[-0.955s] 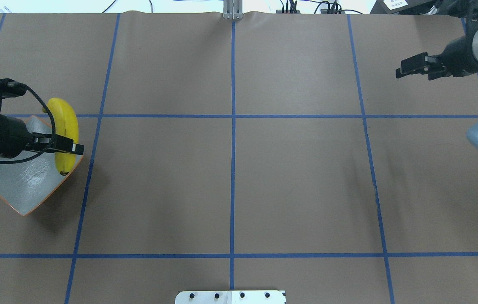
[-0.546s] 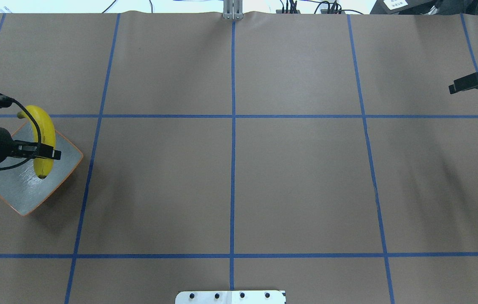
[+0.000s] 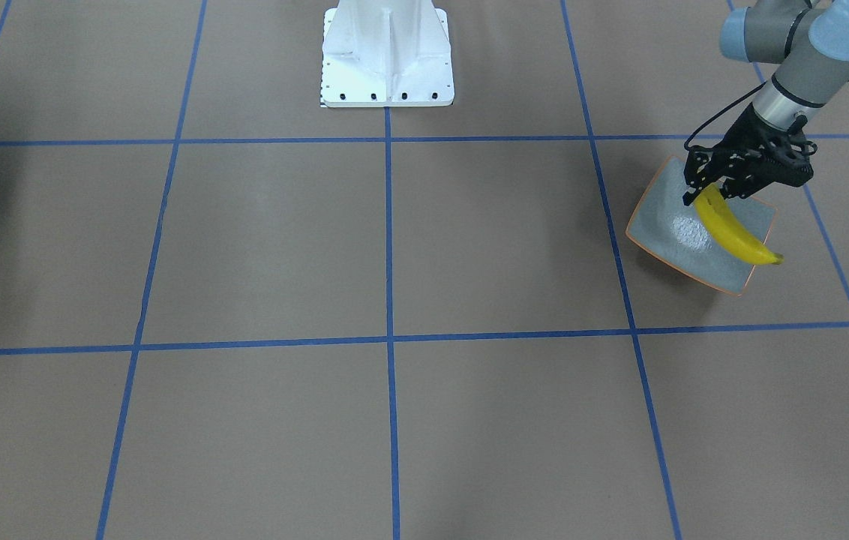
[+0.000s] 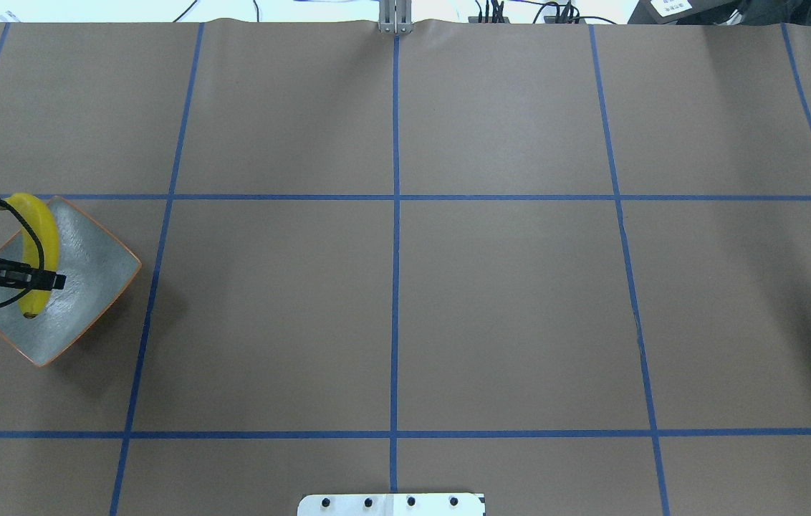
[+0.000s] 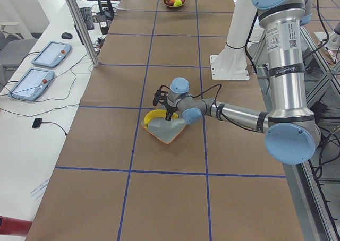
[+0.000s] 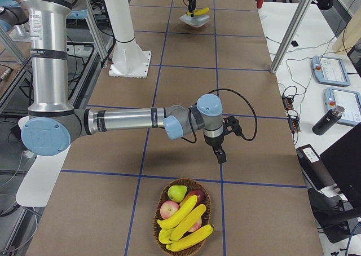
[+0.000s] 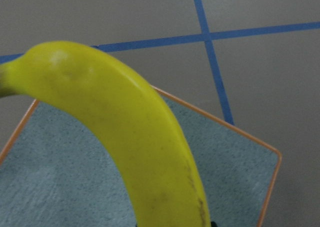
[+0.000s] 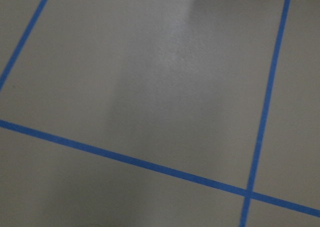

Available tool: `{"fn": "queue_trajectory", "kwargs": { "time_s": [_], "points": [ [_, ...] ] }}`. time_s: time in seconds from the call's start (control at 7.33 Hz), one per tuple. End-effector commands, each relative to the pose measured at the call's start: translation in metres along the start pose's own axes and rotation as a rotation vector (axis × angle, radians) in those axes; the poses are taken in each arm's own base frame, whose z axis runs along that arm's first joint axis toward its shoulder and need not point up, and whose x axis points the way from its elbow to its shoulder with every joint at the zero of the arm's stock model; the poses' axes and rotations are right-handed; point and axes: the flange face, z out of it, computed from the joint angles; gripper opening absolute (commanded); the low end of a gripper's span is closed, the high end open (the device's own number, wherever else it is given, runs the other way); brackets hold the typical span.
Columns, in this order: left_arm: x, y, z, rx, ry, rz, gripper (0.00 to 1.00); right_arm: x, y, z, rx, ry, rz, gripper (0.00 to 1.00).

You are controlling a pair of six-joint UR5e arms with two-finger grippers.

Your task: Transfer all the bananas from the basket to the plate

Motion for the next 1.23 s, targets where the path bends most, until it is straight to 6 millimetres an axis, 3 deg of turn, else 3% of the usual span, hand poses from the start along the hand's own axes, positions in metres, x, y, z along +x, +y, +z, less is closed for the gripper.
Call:
{"fn": "queue_trajectory", "kwargs": {
  "time_s": [0.0,0.14,0.41,0.55,0.82,0.96,1.09],
  "points": [
    [-0.012,0.006,-0.005,0.013,-0.028,0.090,1.00,0.043,0.022,-0.002,-0.006,-0.025,-0.047,1.00],
    [-0.017,-0.006,-0.022,0.040,-0.017,0.097,1.00,0.051,0.026,-0.003,-0.004,-0.024,-0.037,1.00],
    [-0.034,-0.043,-0.084,0.065,0.107,0.040,1.00,0.075,0.044,0.013,-0.037,-0.031,-0.074,1.00],
    [-0.028,-0.063,-0.097,0.090,0.119,0.038,1.00,0.087,0.055,0.017,-0.047,-0.032,-0.089,1.00],
    [-0.025,-0.066,-0.097,0.092,0.126,0.044,1.00,0.114,0.093,0.037,-0.093,-0.046,-0.179,1.00],
    [-0.024,-0.067,-0.098,0.094,0.127,0.046,1.00,0.119,0.104,0.041,-0.087,-0.083,-0.204,1.00],
    [-0.024,-0.068,-0.098,0.096,0.127,0.047,1.00,0.137,0.103,0.048,-0.093,-0.089,-0.286,1.00]
  ]
}}
